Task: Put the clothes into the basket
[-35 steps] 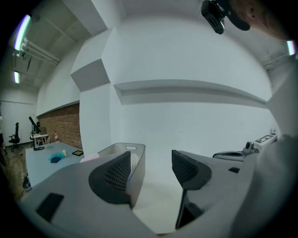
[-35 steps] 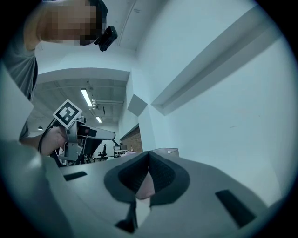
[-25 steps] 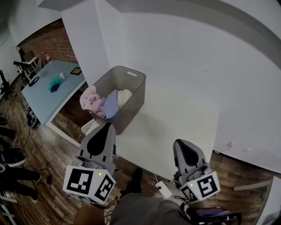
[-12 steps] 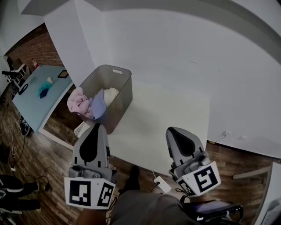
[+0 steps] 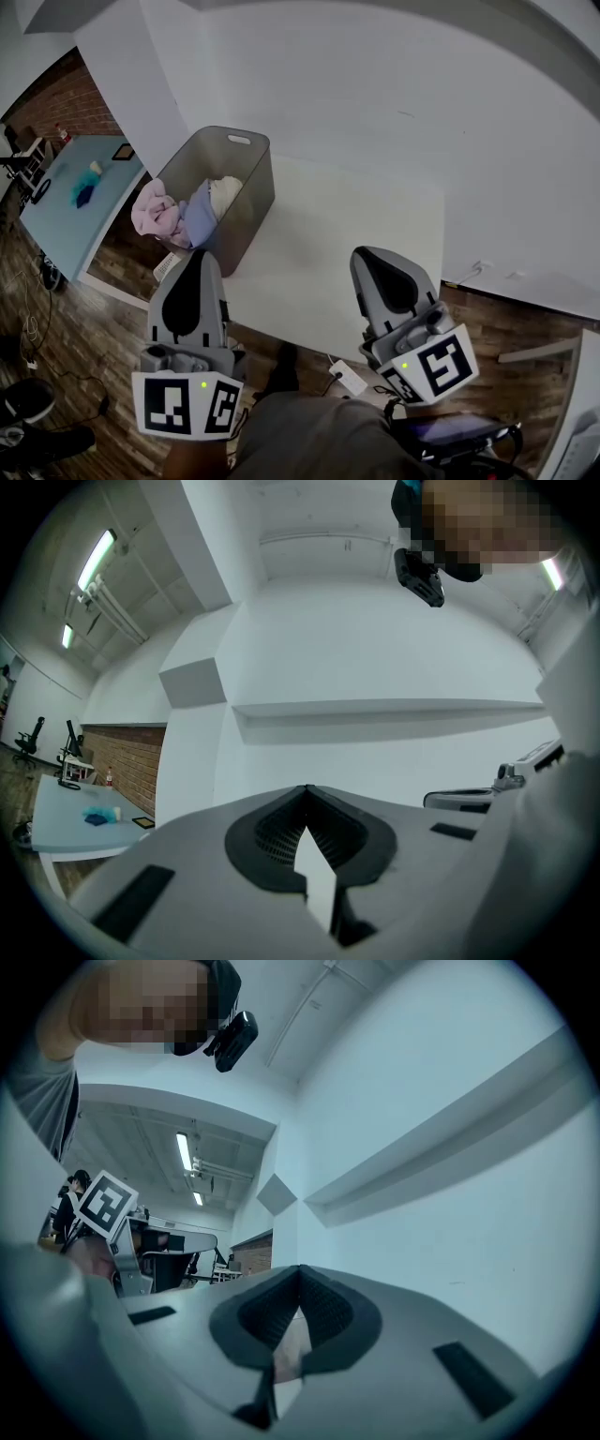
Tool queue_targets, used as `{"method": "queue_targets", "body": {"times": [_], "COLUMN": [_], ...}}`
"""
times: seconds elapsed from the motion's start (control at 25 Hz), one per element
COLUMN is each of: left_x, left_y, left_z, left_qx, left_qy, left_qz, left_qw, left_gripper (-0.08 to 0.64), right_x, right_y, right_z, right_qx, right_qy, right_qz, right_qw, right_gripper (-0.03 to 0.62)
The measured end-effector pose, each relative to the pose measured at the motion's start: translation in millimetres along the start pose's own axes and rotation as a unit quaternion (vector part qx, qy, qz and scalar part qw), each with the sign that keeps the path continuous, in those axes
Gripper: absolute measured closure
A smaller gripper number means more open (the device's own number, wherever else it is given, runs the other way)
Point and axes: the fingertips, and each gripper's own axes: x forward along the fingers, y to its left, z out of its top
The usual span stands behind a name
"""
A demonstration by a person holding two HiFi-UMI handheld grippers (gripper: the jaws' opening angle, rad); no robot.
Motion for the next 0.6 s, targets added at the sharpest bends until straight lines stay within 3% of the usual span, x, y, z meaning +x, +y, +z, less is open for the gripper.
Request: {"method": "queue_targets", "body": {"times": [0.6], "left_x": [3.2], "left_y": [-11.0], "left_z": [-10.9], "left_qx": [-0.005], "left_qy": [0.012], "left_qz": [-0.012], "left_qw": [0.9998], "left_gripper": [0.551], "right_x": [-3.3], "right_y": [-5.3], "right_z": [-0.1], "right_qx": [0.004], "right_qy": [-0.002], "right_qz": [-0.003], "right_qw": [1.000], "right_gripper": [0.586]}}
